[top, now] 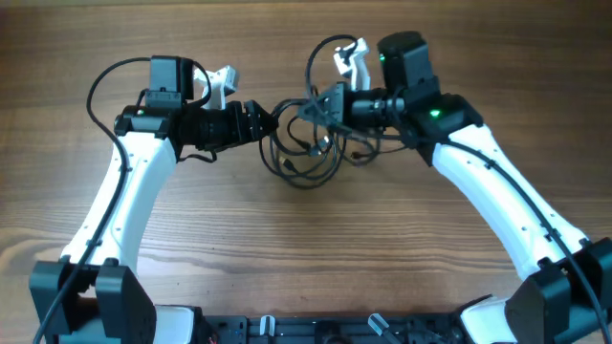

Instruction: Untangle cables

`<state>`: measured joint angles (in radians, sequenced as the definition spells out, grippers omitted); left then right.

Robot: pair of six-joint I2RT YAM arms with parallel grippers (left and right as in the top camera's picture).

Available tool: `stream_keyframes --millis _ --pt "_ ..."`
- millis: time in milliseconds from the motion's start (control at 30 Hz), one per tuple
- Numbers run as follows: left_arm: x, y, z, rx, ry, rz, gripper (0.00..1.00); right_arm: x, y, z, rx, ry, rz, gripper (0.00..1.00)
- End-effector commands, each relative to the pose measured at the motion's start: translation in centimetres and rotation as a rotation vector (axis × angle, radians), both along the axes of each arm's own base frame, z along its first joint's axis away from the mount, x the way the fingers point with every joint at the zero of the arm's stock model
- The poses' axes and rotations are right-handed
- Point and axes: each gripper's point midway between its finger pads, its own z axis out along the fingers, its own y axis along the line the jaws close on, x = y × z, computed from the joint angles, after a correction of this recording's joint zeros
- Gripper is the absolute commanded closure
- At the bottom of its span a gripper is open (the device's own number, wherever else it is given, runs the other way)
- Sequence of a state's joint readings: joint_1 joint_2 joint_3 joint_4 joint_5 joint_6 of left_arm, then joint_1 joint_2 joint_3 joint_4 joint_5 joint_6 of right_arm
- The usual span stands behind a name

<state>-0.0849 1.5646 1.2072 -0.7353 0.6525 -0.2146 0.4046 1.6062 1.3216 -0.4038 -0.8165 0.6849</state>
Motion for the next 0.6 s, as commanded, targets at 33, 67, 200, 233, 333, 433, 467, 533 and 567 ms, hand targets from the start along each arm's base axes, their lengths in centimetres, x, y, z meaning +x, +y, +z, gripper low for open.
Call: stream_keyframes --millis 33,67,200,233,333,433,467,533,567 --pt "0.5 0.5 -2.9 0.040 0.069 0.020 0.24 -0.4 -0.1 2.1 0.113 0.005 0.080 0.96" --pt "0.5 0.3 -3.2 0.022 0.084 0.011 0.24 -0.4 -0.1 2.1 0.114 0.008 0.078 0.96" --pt "0.1 -0.8 -4.6 -0.047 0.155 -0.022 0.42 -0.3 0.0 2.2 0.117 -0.003 0.079 0.96" --pt "0.0 -1.1 -4.8 -0.070 0.169 -0.032 0.46 -0.3 0.0 2.3 0.119 -0.004 0.078 0.96" --pt "0.1 -2.2 -4.2 -0.149 0.167 -0.066 0.60 -0.3 0.0 2.3 0.119 -0.004 0.078 0.96" --pt "0.3 -3.1 -3.1 -0.222 0.137 -0.101 0.74 -0.3 0.0 2.3 0.119 -0.003 0.078 0.96" --pt "0.3 -3.2 -2.9 -0.230 0.132 -0.105 0.92 -0.3 0.0 2.3 0.119 -0.003 0.078 0.95" --pt "0.3 -3.2 -2.9 -0.231 0.131 -0.105 0.96 -0.3 -0.1 2.1 0.112 0.002 0.072 0.96" --pt "0.5 -3.0 -2.8 -0.231 0.129 -0.100 0.96 -0.2 -0.2 1.9 0.101 0.004 0.062 0.96"
